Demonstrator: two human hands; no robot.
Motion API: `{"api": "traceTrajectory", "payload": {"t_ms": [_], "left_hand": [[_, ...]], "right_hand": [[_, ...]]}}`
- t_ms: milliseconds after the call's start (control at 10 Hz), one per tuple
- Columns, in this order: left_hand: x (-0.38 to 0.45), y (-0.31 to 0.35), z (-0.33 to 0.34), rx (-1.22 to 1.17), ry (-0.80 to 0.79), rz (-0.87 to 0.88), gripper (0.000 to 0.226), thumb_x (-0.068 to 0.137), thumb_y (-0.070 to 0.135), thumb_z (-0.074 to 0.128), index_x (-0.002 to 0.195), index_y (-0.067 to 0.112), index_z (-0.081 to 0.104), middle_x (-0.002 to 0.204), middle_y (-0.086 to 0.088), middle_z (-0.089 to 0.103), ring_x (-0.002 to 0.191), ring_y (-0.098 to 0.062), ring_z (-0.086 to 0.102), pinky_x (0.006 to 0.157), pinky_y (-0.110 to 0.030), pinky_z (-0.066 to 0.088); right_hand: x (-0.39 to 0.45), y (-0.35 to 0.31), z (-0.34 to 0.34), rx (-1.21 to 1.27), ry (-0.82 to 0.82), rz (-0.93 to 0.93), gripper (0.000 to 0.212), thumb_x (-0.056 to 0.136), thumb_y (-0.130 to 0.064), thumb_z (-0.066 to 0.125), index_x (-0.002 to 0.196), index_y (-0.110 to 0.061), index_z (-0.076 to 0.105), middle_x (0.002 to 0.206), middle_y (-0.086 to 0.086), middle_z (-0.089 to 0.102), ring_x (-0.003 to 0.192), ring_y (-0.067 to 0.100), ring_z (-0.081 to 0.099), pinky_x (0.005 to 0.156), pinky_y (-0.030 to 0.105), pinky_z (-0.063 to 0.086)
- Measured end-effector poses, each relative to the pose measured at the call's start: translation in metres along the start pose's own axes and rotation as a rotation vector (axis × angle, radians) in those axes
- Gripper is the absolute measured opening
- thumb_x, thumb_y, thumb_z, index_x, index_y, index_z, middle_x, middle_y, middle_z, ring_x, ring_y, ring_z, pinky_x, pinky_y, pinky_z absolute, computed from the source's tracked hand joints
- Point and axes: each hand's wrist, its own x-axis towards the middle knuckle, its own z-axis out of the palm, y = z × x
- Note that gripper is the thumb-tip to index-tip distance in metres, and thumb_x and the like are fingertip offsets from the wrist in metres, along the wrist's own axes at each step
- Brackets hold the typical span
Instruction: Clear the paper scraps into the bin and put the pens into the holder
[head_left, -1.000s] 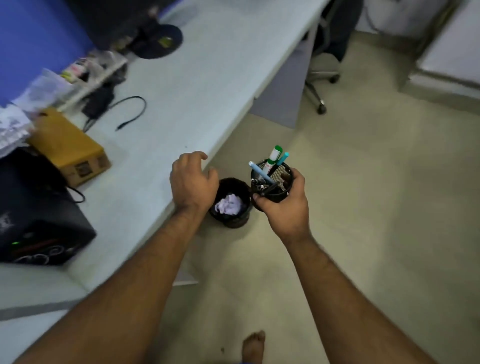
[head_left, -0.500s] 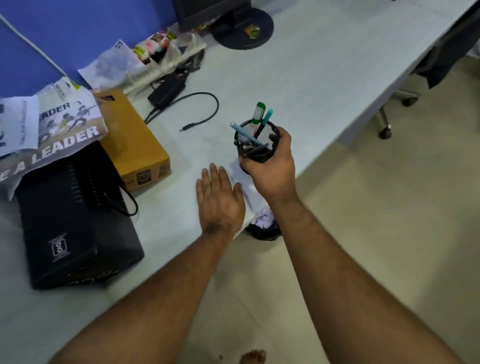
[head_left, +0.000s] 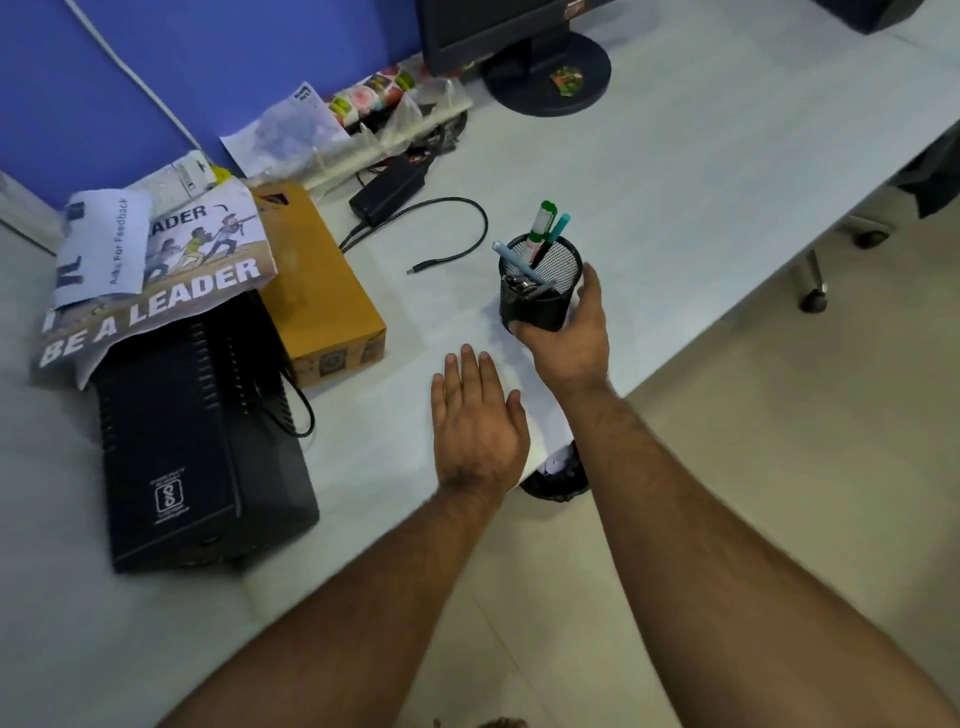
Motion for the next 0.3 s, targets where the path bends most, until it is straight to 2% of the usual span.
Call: {"api": "traceTrajectory", "payload": {"t_ms": [100, 200, 300], "left_hand": [[-0.001, 0.0, -0.005, -0.021, -0.043, -0.007, 0.063, 0.1, 0.043, 0.026, 0.149, 0.005, 0.036, 0.157, -0.016, 0.031, 0.148, -0.032, 0.025, 0.122, -0.046, 0.019], [0.0, 0.001, -0.012, -0.061, -0.098, 0.002, 0.064, 0.1, 0.042, 0.022, 0.152, 0.004, 0.028, 0.16, -0.016, 0.023, 0.15, -0.032, 0.018, 0.123, -0.046, 0.013], [-0.01, 0.002, -0.029, -0.105, -0.111, -0.033, 0.062, 0.101, 0.038, 0.029, 0.152, 0.004, 0.024, 0.16, -0.016, 0.023, 0.149, -0.031, 0.019, 0.123, -0.042, 0.015]], "right_hand": [[-0.018, 0.003, -0.009, -0.022, 0.007, 0.149, 0.097, 0.079, -0.021, 0.077, 0.155, -0.024, 0.018, 0.155, 0.005, 0.036, 0.141, 0.021, 0.038, 0.109, 0.028, 0.036], [-0.049, 0.005, -0.025, 0.009, 0.02, 0.209, 0.082, 0.082, -0.015, 0.069, 0.152, -0.026, 0.026, 0.152, 0.004, 0.039, 0.136, 0.021, 0.041, 0.11, 0.038, 0.041], [-0.084, -0.01, -0.05, 0.091, 0.057, 0.198, 0.061, 0.085, -0.011, 0.066, 0.14, -0.024, 0.043, 0.135, 0.003, 0.051, 0.108, 0.015, 0.055, 0.087, 0.027, 0.048]]}}
